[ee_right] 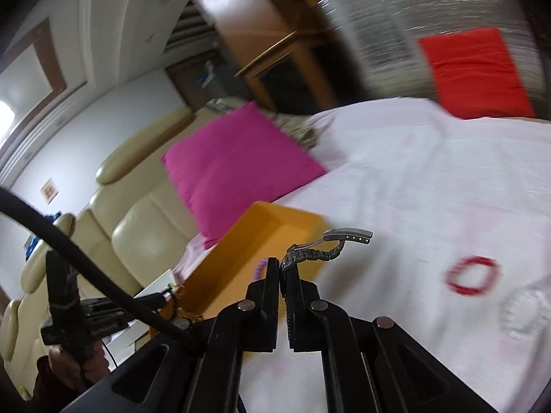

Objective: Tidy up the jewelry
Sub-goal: 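Carry the watch and black cord over the orange box and release them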

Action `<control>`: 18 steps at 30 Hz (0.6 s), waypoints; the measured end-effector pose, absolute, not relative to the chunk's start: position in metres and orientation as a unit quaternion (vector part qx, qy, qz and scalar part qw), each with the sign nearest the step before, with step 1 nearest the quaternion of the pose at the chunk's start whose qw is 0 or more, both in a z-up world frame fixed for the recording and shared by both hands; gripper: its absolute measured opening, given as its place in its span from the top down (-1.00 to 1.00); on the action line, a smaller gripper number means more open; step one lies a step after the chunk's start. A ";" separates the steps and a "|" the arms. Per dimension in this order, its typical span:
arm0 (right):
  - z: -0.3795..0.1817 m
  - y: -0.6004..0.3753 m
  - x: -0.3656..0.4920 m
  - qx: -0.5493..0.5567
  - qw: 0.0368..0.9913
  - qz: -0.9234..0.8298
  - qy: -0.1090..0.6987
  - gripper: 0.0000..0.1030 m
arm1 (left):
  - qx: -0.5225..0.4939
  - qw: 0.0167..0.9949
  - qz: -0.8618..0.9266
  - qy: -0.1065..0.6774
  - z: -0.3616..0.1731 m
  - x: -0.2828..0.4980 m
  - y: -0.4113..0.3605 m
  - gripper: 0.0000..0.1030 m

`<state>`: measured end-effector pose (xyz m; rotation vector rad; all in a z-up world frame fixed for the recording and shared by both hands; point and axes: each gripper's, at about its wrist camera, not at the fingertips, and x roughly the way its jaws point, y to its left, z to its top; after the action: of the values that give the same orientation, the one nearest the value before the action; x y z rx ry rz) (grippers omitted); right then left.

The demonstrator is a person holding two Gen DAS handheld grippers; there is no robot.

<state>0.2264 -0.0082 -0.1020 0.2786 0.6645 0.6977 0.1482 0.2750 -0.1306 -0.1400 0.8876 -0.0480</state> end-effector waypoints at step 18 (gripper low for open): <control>-0.146 0.118 0.308 -0.004 0.880 0.284 0.381 0.91 | -0.048 0.874 -0.023 0.484 -0.189 0.226 0.275 0.90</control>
<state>0.3076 0.1182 -0.1456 -0.0093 0.7943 0.5924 0.2265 0.2753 -0.1890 -0.1000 1.0104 -0.0483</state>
